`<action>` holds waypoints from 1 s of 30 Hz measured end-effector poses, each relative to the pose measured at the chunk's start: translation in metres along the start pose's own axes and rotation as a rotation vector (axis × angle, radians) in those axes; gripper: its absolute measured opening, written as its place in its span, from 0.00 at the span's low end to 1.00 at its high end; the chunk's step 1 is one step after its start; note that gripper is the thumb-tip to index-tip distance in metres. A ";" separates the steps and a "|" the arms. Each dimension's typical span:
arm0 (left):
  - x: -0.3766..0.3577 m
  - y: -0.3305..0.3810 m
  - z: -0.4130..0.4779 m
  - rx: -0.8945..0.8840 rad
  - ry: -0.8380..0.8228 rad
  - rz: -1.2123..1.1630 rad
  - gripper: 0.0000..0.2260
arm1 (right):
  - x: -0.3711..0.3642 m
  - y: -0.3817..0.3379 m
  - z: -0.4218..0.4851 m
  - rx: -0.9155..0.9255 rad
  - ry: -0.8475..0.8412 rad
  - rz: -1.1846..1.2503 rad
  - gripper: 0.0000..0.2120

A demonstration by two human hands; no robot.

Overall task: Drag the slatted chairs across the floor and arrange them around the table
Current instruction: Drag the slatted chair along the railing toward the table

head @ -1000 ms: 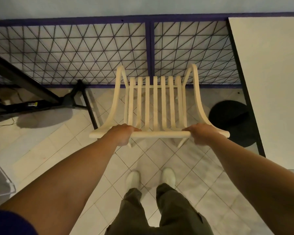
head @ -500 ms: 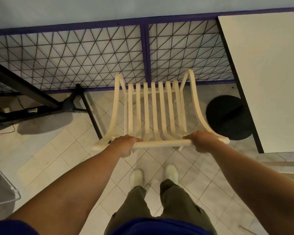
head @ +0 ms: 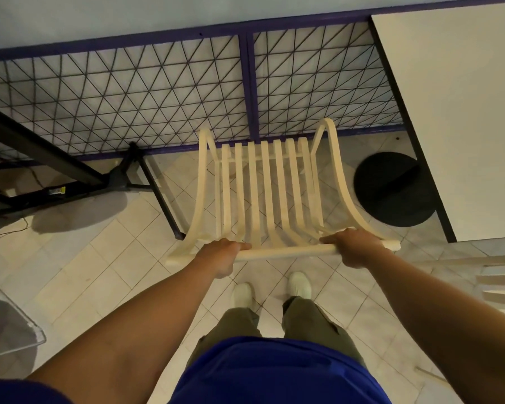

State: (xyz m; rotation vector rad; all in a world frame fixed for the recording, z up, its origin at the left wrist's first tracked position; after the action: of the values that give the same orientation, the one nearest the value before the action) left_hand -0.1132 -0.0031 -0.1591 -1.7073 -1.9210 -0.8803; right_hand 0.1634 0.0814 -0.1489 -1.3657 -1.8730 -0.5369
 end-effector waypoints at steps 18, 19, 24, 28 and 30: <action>0.001 0.003 0.003 -0.016 0.056 0.049 0.34 | -0.001 0.005 0.005 -0.070 0.007 0.014 0.29; 0.002 0.004 0.002 -0.011 0.061 0.053 0.34 | 0.000 0.004 0.004 -0.061 0.013 0.008 0.28; 0.004 0.004 0.000 -0.004 0.056 0.079 0.35 | 0.003 0.000 -0.004 -0.021 0.021 -0.023 0.28; 0.006 0.006 -0.001 -0.014 0.058 0.086 0.36 | 0.005 -0.001 -0.007 -0.028 0.013 -0.004 0.28; 0.004 0.004 0.002 -0.021 0.049 0.080 0.36 | 0.004 -0.001 -0.007 -0.036 0.013 0.020 0.28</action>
State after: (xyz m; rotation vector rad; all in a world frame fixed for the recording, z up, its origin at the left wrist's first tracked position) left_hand -0.1094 0.0012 -0.1567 -1.7451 -1.8048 -0.9065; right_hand 0.1644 0.0788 -0.1412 -1.3991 -1.8456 -0.5708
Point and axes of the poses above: each hand's wrist, its own z-axis towards the middle knuckle, its own x-axis out of the back of the hand, y = z × x, the point moved 9 cm from there along z, towards the middle knuckle, and after that the axes turned 1 degree about -x, right-handed, at the moved point
